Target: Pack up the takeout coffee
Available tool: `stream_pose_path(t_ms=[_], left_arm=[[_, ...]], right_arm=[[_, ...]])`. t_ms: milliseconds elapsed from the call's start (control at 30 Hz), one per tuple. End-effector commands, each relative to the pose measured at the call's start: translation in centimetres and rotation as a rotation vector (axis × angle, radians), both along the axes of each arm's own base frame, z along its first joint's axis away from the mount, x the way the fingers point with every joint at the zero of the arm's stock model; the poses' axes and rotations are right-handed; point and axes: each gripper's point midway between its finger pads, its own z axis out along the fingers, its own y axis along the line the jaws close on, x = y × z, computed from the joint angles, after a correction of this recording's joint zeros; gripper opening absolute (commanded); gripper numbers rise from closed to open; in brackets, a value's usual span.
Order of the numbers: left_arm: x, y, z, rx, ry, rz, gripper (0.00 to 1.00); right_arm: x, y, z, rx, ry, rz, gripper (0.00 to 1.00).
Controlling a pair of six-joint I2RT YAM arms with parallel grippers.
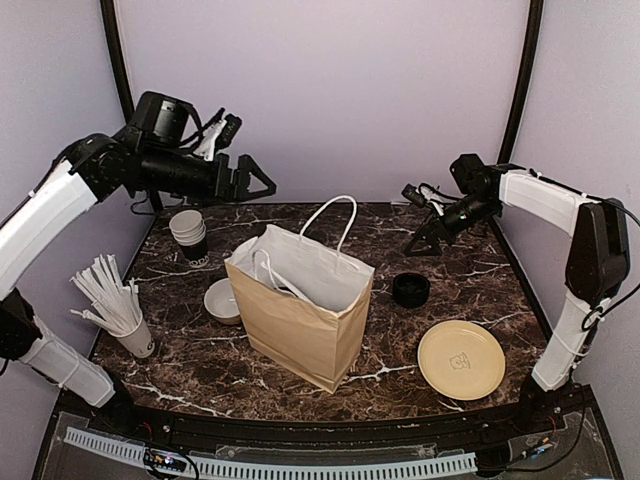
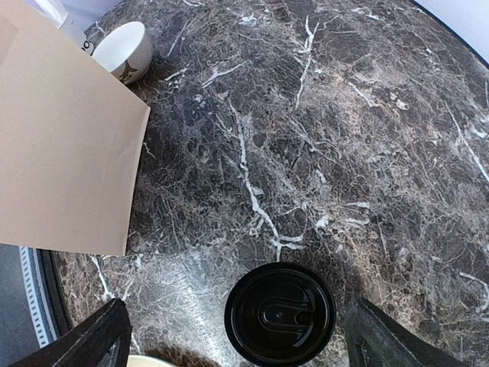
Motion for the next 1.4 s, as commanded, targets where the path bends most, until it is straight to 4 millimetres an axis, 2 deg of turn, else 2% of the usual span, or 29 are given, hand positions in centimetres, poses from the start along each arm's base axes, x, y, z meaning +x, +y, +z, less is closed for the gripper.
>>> stream_pose_path(t_ms=[0, 33, 67, 100, 133, 167, 200, 233, 267, 367, 500, 567, 667, 900, 1133, 1367], left_arm=[[-0.1, 9.0, 5.0, 0.195, -0.268, 0.283, 0.97], [0.2, 11.2, 4.0, 0.295, -0.250, 0.368, 0.95], [0.4, 12.3, 4.1, 0.327, -0.236, 0.426, 0.92], [0.2, 15.3, 2.8, 0.463, -0.203, 0.521, 0.88], [0.5, 16.5, 2.4, 0.496, -0.169, 0.599, 0.81], [-0.3, 19.7, 1.3, 0.637, -0.133, 0.694, 0.78], [-0.4, 20.8, 0.6, 0.671, -0.088, 0.764, 0.75], [-1.0, 22.8, -0.2, 0.740, -0.051, 0.823, 0.73], [-1.4, 23.6, -1.2, 0.763, -0.018, 0.841, 0.69], [-2.4, 26.9, -3.4, 0.751, 0.099, 0.960, 0.66], [-3.3, 28.2, -5.4, 0.758, 0.164, 1.024, 0.53], [-3.9, 28.5, -6.2, 0.760, 0.182, 1.036, 0.50], [-4.9, 28.8, -6.9, 0.753, 0.202, 1.038, 0.48], [-6.6, 31.0, -8.3, 0.792, 0.228, 1.089, 0.46], [-6.4, 32.5, -8.6, 0.875, 0.218, 1.135, 0.44], [-4.8, 32.4, -9.5, 0.869, 0.212, 1.119, 0.42]], right_arm=[[-0.4, 0.2, 0.4, 0.018, -0.014, 0.026, 0.99], [-0.5, 0.2, 0.4, 0.017, -0.014, 0.028, 0.99], [-0.5, 0.2, 0.3, 0.016, -0.013, 0.029, 0.99], [-0.5, 0.2, 0.3, 0.017, -0.013, 0.031, 0.99], [-0.5, 0.2, 0.2, 0.016, -0.012, 0.032, 0.99], [-0.5, 0.3, 0.2, 0.018, -0.011, 0.033, 0.99], [-0.5, 0.3, 0.1, 0.019, -0.008, 0.035, 0.98], [-0.5, 0.3, 0.1, 0.020, -0.008, 0.035, 0.98], [-0.5, 0.3, 0.1, 0.021, -0.007, 0.037, 0.99], [-0.5, 0.4, -0.1, 0.022, 0.000, 0.042, 0.99], [-0.6, 0.4, -0.2, 0.023, 0.008, 0.050, 0.98], [-0.7, 0.4, -0.4, 0.023, 0.011, 0.055, 0.98], [-0.8, 0.4, -0.7, 0.024, 0.015, 0.060, 0.98], [-1.1, 0.7, -1.2, 0.042, 0.042, 0.076, 0.99], [-1.3, 0.8, -1.1, 0.053, 0.047, 0.084, 0.98], [-1.6, 0.8, -1.1, 0.053, 0.049, 0.085, 0.98]])
